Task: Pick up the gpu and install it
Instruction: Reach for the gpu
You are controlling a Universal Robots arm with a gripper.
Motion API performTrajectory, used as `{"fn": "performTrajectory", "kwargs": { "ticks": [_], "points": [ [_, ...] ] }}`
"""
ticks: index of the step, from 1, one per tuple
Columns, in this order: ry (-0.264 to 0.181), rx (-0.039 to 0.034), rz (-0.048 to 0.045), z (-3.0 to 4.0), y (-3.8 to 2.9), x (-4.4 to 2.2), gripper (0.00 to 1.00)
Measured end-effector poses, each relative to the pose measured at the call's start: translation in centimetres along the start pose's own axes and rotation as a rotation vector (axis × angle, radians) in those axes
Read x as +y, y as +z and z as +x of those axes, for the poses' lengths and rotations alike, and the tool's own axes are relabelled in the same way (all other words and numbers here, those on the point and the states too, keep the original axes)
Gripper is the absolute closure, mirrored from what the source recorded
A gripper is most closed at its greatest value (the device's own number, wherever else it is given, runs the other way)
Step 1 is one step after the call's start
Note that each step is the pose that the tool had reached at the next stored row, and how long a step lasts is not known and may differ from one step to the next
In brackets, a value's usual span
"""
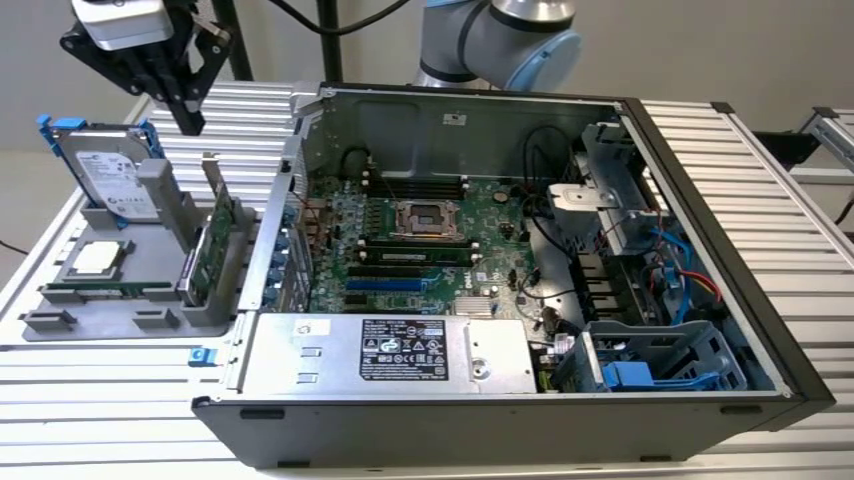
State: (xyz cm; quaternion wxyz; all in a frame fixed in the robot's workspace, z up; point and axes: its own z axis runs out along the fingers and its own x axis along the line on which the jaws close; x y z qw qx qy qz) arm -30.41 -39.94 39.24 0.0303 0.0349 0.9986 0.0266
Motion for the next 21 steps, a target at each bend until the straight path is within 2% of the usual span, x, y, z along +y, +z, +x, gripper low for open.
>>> {"fn": "performTrajectory", "kwargs": {
  "ticks": [21],
  "points": [
    [0.0,0.0,0.0,2.97,-0.18,-0.21,1.0]
  ]
}}
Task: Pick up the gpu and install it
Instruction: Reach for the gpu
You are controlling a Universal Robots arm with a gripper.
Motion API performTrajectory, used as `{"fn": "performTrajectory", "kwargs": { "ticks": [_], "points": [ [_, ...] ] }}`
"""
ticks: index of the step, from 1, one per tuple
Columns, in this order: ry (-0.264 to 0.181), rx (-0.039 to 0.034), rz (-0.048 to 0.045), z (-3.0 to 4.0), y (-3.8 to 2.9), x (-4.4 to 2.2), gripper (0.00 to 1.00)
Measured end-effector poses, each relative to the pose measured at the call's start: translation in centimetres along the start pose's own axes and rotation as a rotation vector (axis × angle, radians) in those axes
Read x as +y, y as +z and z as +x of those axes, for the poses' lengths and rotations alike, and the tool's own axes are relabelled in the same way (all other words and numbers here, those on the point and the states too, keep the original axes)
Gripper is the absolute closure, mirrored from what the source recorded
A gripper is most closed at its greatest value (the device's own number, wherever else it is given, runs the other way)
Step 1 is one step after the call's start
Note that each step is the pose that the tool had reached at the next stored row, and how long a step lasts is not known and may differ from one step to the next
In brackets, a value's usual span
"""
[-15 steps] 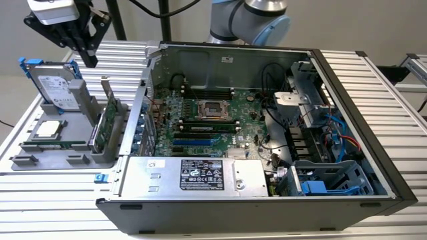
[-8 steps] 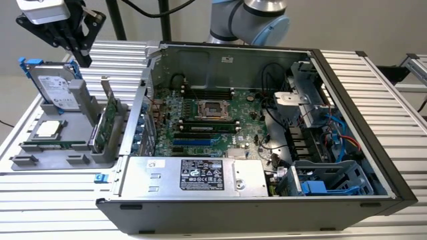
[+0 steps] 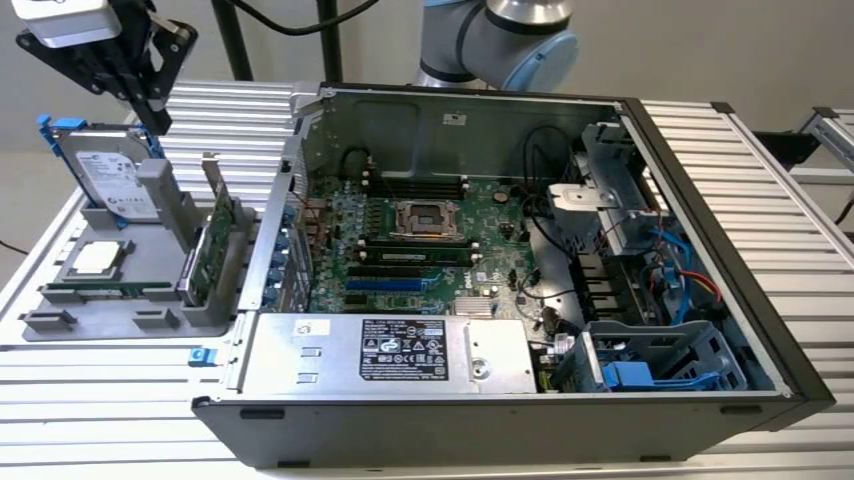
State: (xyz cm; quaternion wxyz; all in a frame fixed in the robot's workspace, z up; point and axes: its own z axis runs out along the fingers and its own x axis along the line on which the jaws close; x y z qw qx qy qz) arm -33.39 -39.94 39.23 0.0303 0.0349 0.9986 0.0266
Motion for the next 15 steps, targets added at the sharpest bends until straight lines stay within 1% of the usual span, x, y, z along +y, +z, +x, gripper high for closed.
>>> {"fn": "performTrajectory", "kwargs": {
  "ticks": [10,15],
  "points": [
    [0.0,0.0016,0.0002,1.06,-0.06,-0.07,1.0],
    [0.0,0.0016,0.0001,1.32,-0.08,-0.09,1.0]
  ]
}}
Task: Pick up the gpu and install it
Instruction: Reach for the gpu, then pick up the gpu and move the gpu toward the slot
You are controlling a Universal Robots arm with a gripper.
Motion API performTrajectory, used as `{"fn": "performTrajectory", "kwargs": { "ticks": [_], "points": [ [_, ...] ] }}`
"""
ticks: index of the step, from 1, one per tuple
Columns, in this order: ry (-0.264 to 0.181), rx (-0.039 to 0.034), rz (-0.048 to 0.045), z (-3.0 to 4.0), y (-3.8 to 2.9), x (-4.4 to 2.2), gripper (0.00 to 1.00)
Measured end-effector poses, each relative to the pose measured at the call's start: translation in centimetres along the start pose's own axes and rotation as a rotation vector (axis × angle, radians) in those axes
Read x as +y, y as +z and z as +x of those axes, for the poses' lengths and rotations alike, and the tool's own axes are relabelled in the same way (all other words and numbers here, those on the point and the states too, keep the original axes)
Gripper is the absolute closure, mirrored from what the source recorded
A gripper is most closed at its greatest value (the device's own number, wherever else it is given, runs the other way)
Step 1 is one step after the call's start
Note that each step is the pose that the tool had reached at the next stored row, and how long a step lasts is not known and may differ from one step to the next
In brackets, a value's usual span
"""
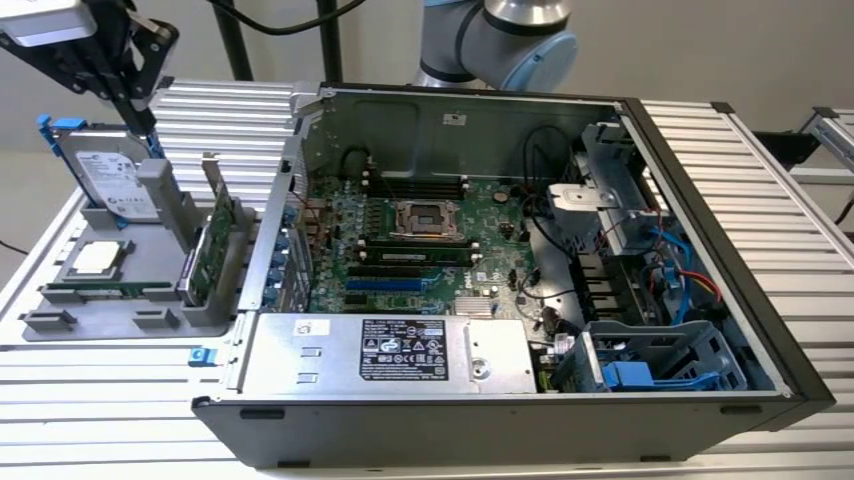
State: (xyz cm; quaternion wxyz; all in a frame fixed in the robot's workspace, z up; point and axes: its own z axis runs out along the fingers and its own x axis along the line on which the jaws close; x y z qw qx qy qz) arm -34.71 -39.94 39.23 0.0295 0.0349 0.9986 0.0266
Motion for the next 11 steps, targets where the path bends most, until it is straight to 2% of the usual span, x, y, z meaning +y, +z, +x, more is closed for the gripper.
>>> {"fn": "performTrajectory", "kwargs": {
  "ticks": [11],
  "points": [
    [0.0,0.0,0.0,0.2,-0.01,-0.01,1.0]
  ]
}}
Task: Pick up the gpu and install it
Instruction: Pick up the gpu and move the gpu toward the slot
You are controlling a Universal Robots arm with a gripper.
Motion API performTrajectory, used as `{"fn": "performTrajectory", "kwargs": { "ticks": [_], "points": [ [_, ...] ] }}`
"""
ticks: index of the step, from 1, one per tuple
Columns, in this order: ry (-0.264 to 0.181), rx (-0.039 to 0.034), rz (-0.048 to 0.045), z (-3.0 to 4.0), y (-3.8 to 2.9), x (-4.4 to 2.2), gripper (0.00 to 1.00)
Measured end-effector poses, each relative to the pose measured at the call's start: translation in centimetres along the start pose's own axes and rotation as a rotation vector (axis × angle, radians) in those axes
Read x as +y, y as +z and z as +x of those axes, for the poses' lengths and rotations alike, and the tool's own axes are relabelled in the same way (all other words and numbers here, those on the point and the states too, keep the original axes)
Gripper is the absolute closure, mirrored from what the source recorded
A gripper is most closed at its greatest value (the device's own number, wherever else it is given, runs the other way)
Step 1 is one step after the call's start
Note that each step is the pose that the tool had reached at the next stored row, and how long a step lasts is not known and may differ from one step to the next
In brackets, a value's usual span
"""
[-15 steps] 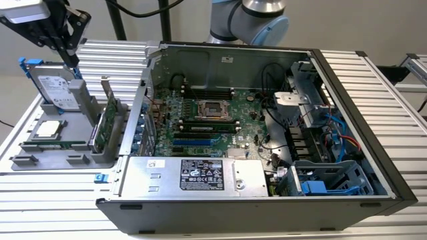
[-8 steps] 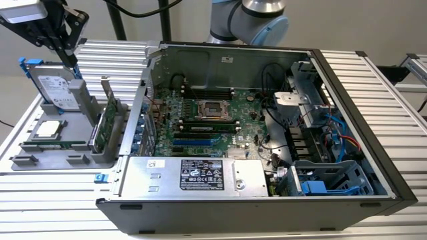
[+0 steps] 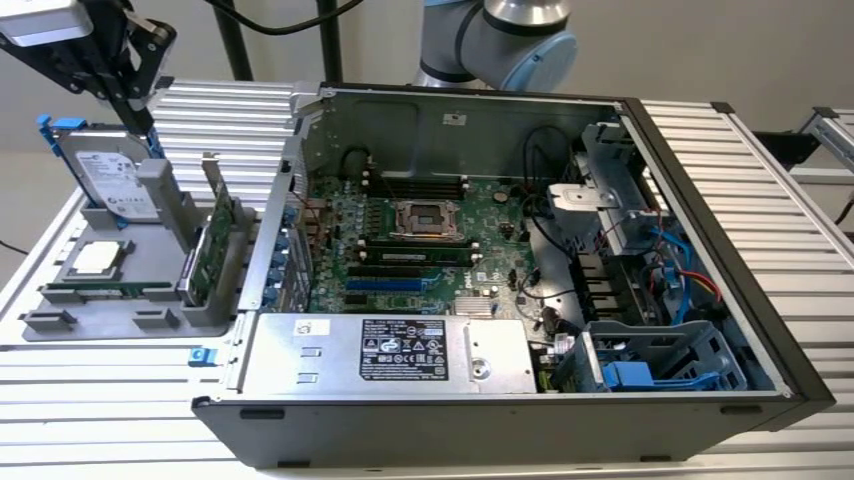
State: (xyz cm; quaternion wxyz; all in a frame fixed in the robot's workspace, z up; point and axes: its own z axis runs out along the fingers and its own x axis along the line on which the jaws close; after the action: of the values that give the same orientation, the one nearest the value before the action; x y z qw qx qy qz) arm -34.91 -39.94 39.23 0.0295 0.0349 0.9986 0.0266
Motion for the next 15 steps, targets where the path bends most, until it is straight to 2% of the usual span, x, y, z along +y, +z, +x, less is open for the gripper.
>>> {"fn": "performTrajectory", "kwargs": {
  "ticks": [5,6,15],
  "points": [
    [0.0,0.0,0.0,0.0,0.0,0.0,1.0],
    [0.0,0.0,0.0,0.0,0.0,0.0,0.0],
    [0.0,0.0001,0.0001,0.03,0.0,0.0,0.0]
  ]
}}
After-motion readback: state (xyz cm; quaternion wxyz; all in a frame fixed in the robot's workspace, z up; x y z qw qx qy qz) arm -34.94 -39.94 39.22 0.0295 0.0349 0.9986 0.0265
